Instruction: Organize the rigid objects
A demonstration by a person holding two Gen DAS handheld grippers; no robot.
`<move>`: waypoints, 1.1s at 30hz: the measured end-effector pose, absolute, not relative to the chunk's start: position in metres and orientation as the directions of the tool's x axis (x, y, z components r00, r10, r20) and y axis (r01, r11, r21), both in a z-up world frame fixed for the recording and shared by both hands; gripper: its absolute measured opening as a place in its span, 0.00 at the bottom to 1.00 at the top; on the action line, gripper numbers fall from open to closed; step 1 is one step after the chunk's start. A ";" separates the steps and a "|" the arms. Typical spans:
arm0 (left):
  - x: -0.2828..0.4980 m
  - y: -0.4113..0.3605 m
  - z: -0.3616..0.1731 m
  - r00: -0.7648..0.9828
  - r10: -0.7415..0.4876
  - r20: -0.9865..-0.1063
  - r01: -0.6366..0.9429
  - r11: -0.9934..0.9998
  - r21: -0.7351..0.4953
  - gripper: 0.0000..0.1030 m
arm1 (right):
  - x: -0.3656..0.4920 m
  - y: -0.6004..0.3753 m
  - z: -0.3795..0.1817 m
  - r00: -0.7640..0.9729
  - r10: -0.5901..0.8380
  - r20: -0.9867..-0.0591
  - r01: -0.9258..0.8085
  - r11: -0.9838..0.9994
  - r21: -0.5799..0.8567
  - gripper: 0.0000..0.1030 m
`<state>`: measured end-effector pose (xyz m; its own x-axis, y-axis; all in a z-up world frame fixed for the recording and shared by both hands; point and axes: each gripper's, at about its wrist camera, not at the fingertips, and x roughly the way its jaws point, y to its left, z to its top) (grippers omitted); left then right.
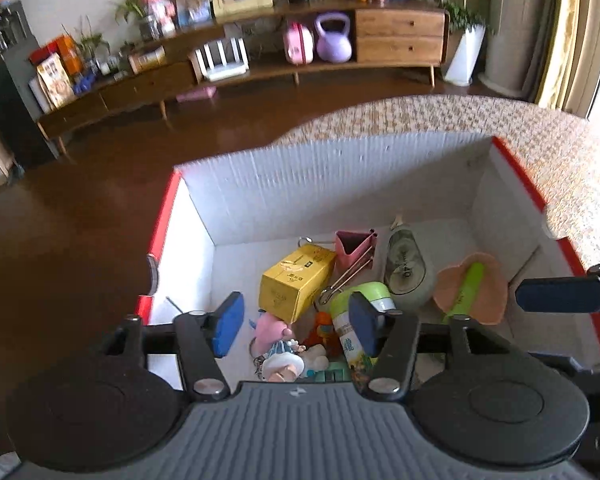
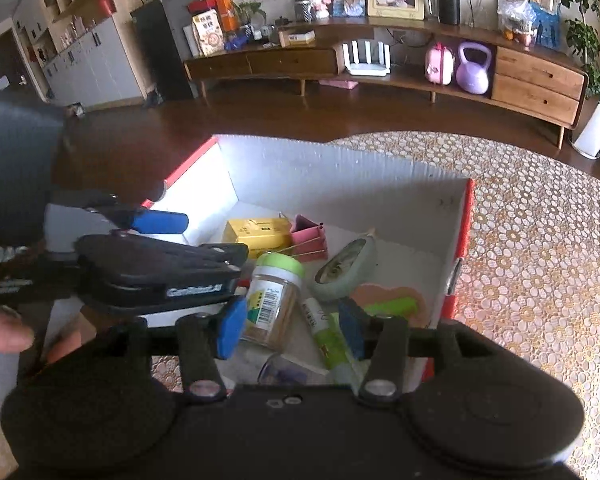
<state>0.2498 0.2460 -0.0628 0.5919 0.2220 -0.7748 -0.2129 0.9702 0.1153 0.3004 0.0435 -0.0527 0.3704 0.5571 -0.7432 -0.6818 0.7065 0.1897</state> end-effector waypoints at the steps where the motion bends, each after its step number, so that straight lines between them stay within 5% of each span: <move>1: 0.245 0.245 -0.058 0.605 0.214 -0.767 -0.213 0.972 0.103 0.58 | 0.298 0.040 -0.051 0.374 0.563 -0.737 -0.682 0.706 0.193 0.55; 8: 0.212 0.230 -0.029 0.678 0.218 -0.702 -0.213 0.972 0.096 0.59 | 0.279 0.018 -0.031 0.400 0.612 -0.682 -0.696 0.687 0.209 0.63; 12: 0.194 0.220 -0.013 0.717 0.228 -0.658 -0.220 0.971 0.097 0.72 | 0.267 0.004 -0.018 0.423 0.638 -0.644 -0.706 0.677 0.208 0.66; 20: 0.164 0.205 0.009 0.766 0.237 -0.597 -0.236 0.968 0.081 0.80 | 0.246 -0.022 -0.003 0.455 0.674 -0.581 -0.718 0.664 0.208 0.82; 33: 0.113 0.182 0.022 0.822 0.234 -0.519 -0.244 0.968 0.049 0.82 | 0.216 -0.060 0.013 0.494 0.734 -0.466 -0.745 0.634 0.209 1.00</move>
